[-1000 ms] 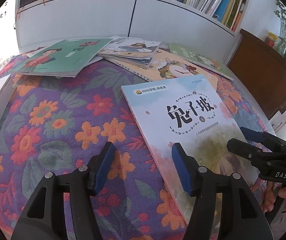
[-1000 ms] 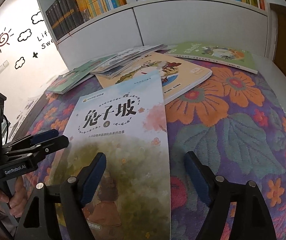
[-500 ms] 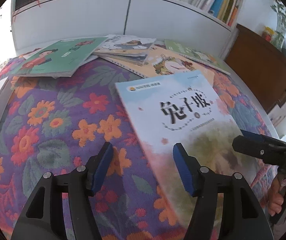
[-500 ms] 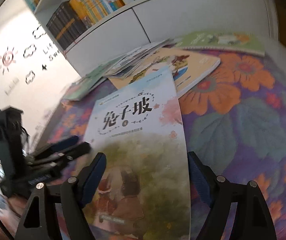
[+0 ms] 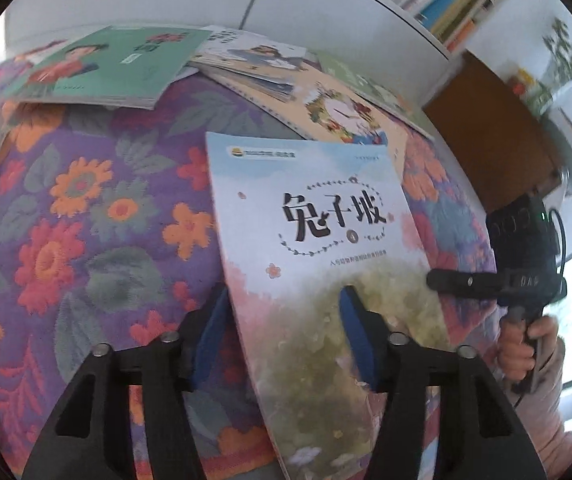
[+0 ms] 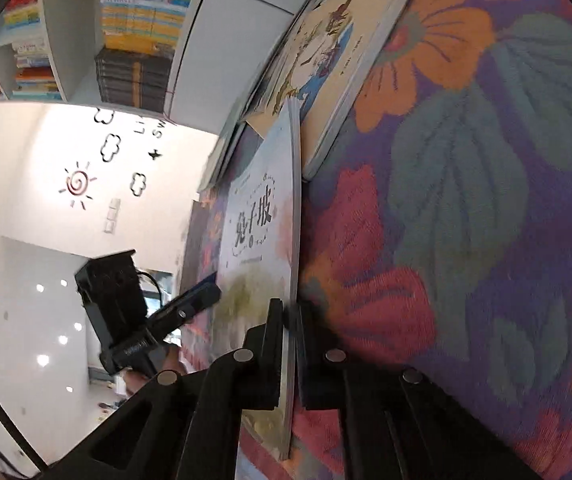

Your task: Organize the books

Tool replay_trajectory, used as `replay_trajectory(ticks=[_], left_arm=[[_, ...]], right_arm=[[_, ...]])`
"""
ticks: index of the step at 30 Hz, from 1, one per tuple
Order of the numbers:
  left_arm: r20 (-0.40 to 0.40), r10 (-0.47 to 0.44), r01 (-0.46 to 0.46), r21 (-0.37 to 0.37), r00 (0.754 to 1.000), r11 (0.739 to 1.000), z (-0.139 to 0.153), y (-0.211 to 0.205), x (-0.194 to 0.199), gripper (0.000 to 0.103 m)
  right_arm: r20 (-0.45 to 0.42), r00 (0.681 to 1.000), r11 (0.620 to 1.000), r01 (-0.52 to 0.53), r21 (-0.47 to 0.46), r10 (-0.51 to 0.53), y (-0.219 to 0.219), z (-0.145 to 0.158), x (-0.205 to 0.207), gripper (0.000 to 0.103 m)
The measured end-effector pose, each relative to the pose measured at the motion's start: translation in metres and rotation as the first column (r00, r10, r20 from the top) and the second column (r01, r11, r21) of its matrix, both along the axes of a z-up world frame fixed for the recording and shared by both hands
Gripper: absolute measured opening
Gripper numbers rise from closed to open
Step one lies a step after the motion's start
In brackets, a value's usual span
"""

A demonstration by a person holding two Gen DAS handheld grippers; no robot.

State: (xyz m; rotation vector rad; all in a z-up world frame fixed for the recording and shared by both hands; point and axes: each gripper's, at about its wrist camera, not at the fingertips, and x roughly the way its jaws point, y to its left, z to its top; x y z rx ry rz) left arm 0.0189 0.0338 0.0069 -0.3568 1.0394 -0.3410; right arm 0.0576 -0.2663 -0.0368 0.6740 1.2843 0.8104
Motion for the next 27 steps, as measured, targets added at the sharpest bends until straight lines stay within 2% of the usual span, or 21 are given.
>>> replay_trajectory(ticks=[3, 5, 8, 11, 17, 25, 27], left_arm=[[-0.005, 0.033, -0.033, -0.021, 0.999, 0.999, -0.004, 0.011, 0.000, 0.029], [-0.012, 0.040, -0.040, -0.036, 0.999, 0.999, -0.006, 0.016, 0.001, 0.024], [-0.007, 0.056, -0.056, -0.056, 0.998, 0.997, -0.009, 0.021, 0.002, 0.023], [-0.006, 0.050, -0.050, -0.046, 0.999, 0.998, -0.009, 0.021, 0.005, 0.023], [-0.002, 0.048, -0.048, -0.040, 0.999, 0.998, -0.009, 0.022, 0.006, 0.023], [0.017, 0.066, -0.065, -0.038, 0.998, 0.997, -0.008, 0.021, 0.004, 0.023], [0.013, 0.071, -0.070, -0.045, 0.997, 0.997, -0.008, 0.022, 0.003, 0.022]], right_arm=[[0.036, 0.999, 0.999, 0.004, -0.038, -0.002, 0.008, 0.005, 0.000, 0.003], [0.032, 0.999, 0.999, 0.025, -0.030, -0.024, 0.007, 0.004, 0.001, 0.003], [0.055, 0.998, 0.998, 0.044, -0.041, -0.042, 0.007, 0.005, 0.004, 0.004], [0.079, 0.995, 0.996, 0.059, -0.065, -0.054, 0.006, 0.006, 0.008, 0.006], [0.083, 0.997, 0.995, 0.002, -0.100, 0.007, 0.021, 0.010, 0.022, 0.014], [0.154, 0.988, 0.987, 0.027, -0.161, -0.002, 0.031, 0.019, 0.015, 0.015], [0.163, 0.987, 0.990, 0.015, -0.143, 0.009, 0.031, 0.023, 0.012, 0.015]])
